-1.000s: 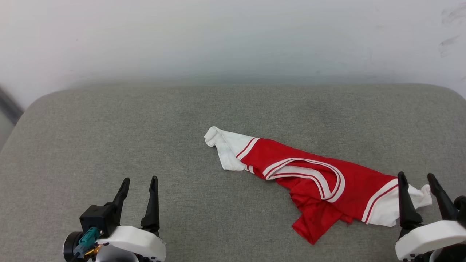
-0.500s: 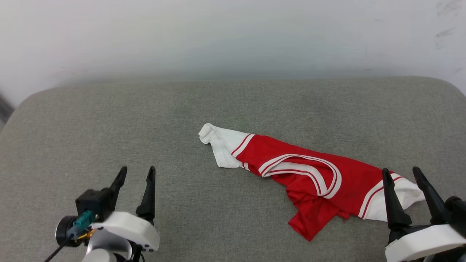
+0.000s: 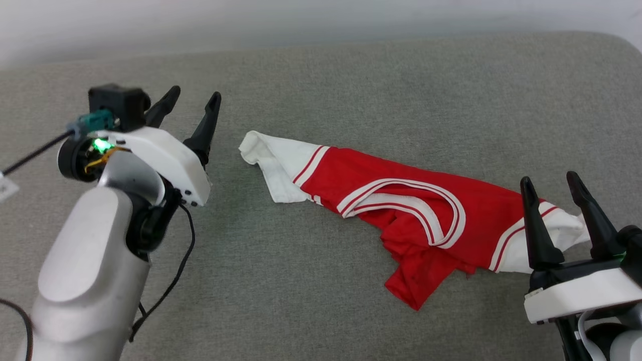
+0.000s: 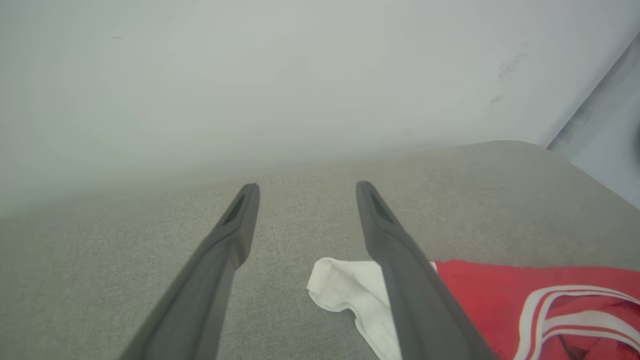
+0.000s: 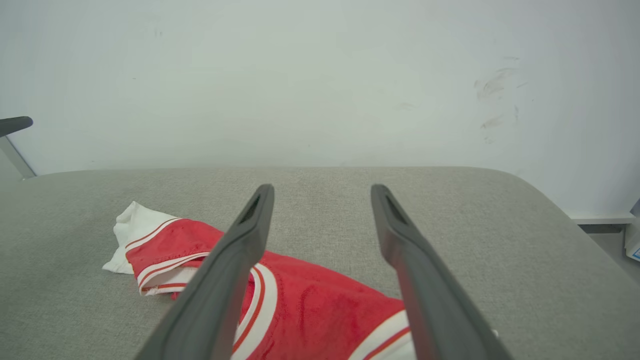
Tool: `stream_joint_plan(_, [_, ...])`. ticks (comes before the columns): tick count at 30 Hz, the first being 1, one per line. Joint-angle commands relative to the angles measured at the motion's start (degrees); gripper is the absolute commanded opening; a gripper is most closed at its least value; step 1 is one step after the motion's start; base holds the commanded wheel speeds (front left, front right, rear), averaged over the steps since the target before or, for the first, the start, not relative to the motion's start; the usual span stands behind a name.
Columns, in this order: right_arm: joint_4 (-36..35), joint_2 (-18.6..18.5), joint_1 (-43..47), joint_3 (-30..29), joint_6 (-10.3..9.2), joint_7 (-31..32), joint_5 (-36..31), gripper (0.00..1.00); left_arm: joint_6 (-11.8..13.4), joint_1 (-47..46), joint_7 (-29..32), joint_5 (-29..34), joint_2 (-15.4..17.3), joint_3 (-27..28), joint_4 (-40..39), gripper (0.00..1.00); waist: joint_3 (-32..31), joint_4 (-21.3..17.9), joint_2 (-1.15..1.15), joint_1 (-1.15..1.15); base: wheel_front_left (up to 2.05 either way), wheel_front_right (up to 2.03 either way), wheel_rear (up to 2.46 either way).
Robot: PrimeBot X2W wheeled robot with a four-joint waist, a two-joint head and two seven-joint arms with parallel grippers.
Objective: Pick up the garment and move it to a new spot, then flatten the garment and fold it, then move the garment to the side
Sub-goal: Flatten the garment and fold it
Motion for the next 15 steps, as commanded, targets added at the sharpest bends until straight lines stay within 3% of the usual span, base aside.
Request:
stream_joint_plan(1, [0.39, 0.18, -1.2, 0.17, -0.04, -0.59, 0.48, 1.0, -1.08, -3.2, 3.12, -0.6, 0.78, -0.97, 2.07, 1.0, 3.16, -2.48, 0.0, 0.0, 0.0, 0.0, 0.0])
stream_joint_plan(9, [3.64, 0.18, -3.61, 1.21, -0.04, -3.39, 3.24, 1.0, -3.39, -13.55, 22.99, -6.76, 4.55, -6.9, 10.93, 1.0, 7.65, -6.73, 0.0, 0.0, 0.0, 0.0, 0.0])
stream_joint_plan(15, [6.3, 0.18, -4.21, 2.03, -0.04, -5.74, 5.56, 1.0, -3.53, -16.13, 31.8, -9.04, 7.68, -10.84, 16.18, 1.0, 9.4, -9.29, 0.0, 0.0, 0.0, 0.0, 0.0])
